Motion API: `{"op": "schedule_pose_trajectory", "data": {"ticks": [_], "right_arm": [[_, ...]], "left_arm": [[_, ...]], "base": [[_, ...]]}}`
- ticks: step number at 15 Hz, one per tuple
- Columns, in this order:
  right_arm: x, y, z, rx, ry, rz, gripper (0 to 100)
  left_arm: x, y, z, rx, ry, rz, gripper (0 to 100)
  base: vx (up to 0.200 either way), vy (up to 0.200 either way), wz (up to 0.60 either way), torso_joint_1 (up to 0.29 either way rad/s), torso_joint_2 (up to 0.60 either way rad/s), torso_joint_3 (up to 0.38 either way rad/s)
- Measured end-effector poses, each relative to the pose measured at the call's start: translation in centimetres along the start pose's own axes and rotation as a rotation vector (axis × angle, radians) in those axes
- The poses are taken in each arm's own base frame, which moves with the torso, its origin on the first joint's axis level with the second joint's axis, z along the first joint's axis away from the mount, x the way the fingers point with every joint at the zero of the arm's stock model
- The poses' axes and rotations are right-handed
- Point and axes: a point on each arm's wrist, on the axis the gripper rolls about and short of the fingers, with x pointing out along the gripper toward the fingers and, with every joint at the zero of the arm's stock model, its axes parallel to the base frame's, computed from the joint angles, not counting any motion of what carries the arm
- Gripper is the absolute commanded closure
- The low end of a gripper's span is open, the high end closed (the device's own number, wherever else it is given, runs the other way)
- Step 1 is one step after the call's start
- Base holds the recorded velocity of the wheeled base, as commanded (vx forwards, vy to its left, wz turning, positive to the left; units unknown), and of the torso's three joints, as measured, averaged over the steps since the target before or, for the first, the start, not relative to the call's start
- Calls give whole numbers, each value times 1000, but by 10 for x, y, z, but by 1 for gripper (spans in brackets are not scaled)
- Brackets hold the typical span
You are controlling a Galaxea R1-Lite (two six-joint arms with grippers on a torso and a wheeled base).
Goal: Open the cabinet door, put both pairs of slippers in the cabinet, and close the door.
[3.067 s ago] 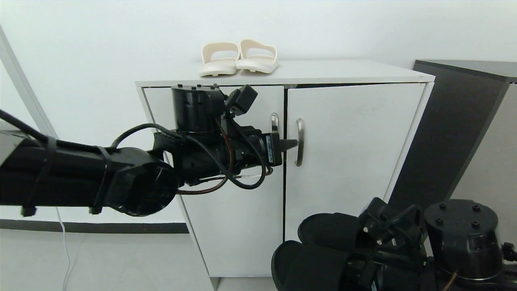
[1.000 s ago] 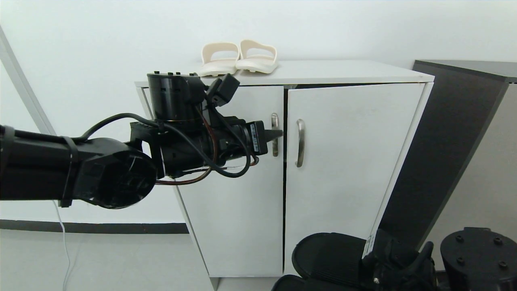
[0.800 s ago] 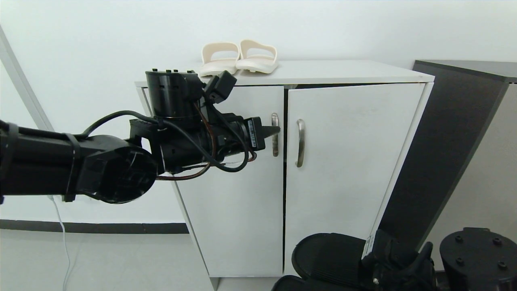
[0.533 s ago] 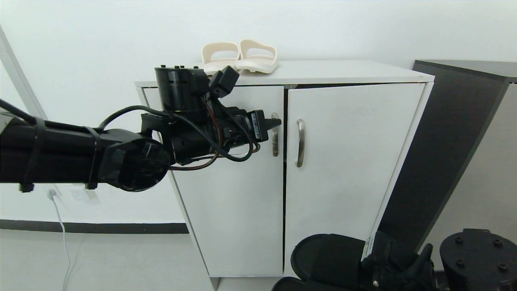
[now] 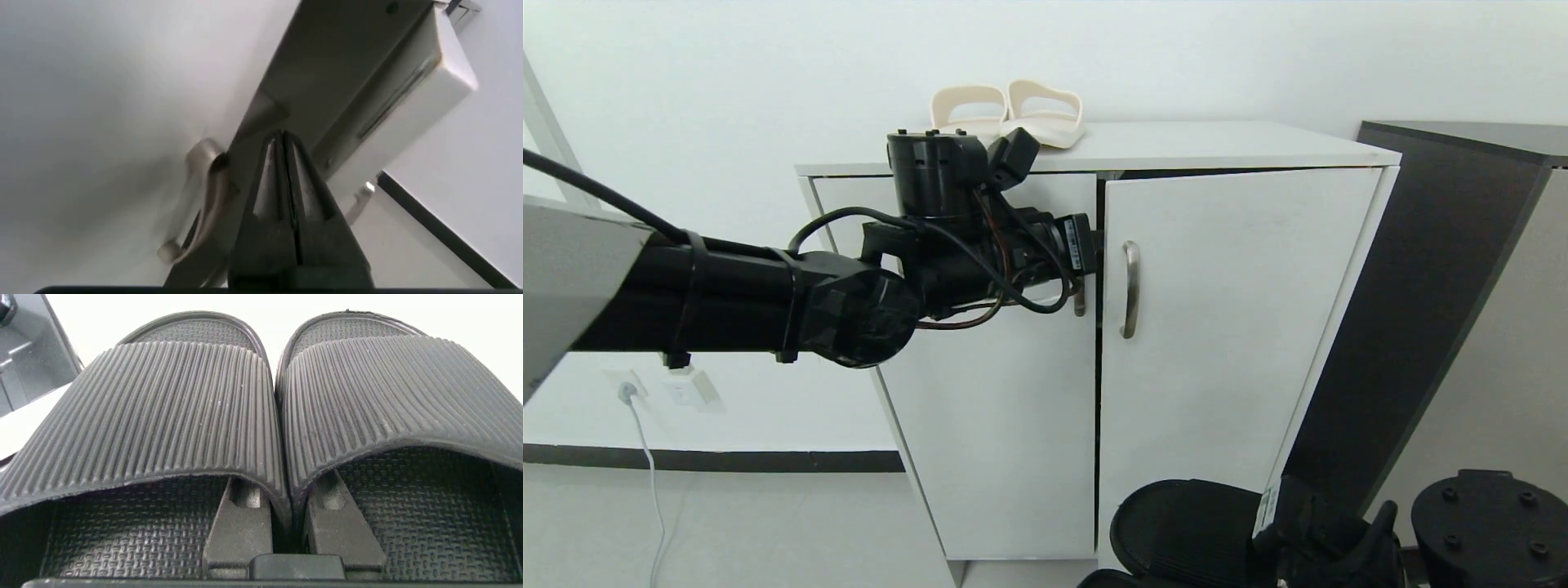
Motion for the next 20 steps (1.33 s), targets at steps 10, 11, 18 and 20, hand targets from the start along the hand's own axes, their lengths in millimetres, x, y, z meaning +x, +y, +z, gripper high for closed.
{"op": "schedule_pose_trajectory", "data": {"ticks": [10, 11, 18, 20], "right_arm": [[0, 13, -9, -27, 34, 52, 100], [-1, 14, -9, -30, 34, 58, 100], [-1, 15, -9, -28, 26, 61, 100], [3, 9, -4, -12, 0, 33, 100]], "left_arm": [[14, -35, -18, 3, 46, -88, 100], [14, -49, -21, 7, 53, -123, 100], [13, -80, -26, 28, -5, -223, 100], [7, -58, -21, 29, -23, -167, 100]], "base": [[-160, 0, 0, 3, 1, 2], [-200, 0, 0, 2, -2, 2], [-29, 0, 0, 0, 0, 0], [0, 0, 0, 0, 0, 0]]}}
